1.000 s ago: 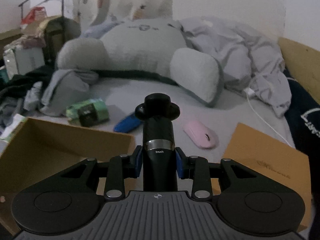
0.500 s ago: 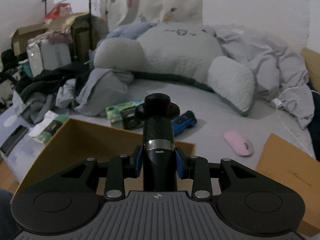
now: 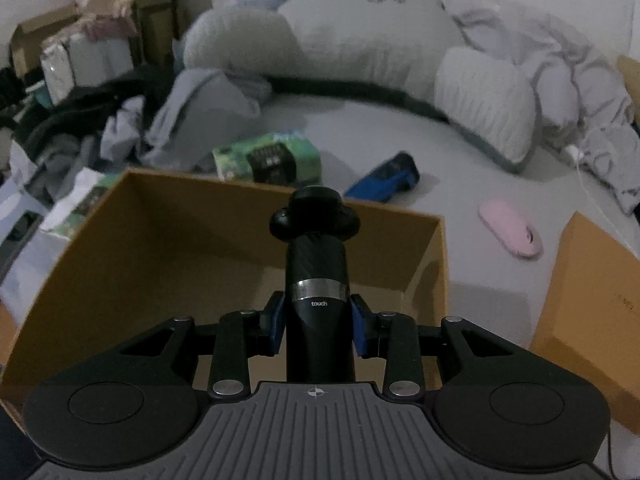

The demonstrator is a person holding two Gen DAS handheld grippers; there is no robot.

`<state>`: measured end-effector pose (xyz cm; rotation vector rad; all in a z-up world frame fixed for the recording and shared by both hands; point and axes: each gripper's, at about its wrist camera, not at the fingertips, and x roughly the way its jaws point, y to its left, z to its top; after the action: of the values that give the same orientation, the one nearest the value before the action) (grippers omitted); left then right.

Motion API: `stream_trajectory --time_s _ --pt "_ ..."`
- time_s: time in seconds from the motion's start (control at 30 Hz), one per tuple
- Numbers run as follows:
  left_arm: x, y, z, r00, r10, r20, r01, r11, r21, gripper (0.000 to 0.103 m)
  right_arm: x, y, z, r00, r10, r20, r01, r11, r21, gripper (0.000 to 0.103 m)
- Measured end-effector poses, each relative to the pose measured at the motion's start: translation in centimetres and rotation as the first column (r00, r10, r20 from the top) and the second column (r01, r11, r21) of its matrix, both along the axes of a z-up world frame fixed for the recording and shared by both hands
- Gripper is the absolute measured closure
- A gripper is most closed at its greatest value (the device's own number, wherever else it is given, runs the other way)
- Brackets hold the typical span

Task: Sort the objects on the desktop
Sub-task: 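Lift the black flashlight with the right gripper and carry it over the box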

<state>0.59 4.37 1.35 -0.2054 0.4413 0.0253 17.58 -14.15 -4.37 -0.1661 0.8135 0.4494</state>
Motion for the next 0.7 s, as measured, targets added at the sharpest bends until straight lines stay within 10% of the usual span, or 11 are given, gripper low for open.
stream_trajectory --time_s 0.7 --pt "0.7 0.6 -0.8 1.000 0.009 -0.029 -0.009 1.000 -0.022 0.000 3.2 1.6 -5.8 0.990 -0.056 -0.131 0.037 0.990 -0.139 0.066"
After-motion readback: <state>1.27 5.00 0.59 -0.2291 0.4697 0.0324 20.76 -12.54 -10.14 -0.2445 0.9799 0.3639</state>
